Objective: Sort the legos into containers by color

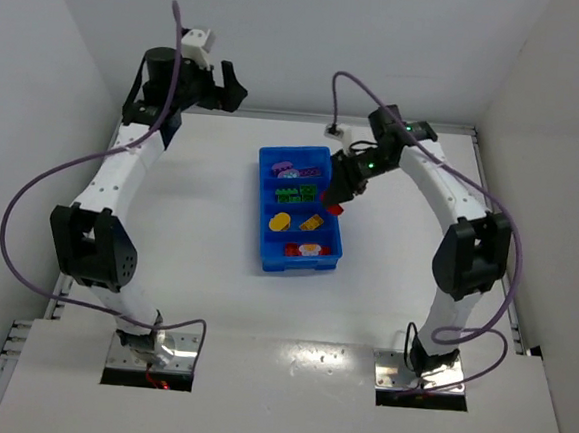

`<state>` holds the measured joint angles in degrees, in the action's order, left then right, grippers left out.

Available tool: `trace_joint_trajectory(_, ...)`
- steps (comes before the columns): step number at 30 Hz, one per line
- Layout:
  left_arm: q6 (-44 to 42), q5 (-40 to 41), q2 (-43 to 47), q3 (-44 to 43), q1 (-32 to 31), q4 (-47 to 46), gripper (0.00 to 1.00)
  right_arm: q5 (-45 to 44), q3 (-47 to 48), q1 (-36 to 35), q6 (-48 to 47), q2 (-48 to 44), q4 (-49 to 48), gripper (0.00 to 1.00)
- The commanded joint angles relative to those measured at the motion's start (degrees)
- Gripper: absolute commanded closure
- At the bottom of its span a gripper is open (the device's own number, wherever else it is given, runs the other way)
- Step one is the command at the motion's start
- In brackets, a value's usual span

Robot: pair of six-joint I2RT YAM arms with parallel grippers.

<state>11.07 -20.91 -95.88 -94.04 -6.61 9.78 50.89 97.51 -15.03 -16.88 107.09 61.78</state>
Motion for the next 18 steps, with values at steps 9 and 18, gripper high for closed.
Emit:
trace_joint_trajectory(9, 6.6, -2.0, 3.9, 1.7, 14.4, 1.9, 0.00, -14.1, -1.5, -17.6, -4.6, 5.2, -10.1, 1.00)
trace_joint_trajectory(18, 5.5, -0.1, 4.5, 2.9, 15.5, 4.5, 0.00, -20.4, -1.5, -23.5, -4.6, 10.7, -14.0, 0.96)
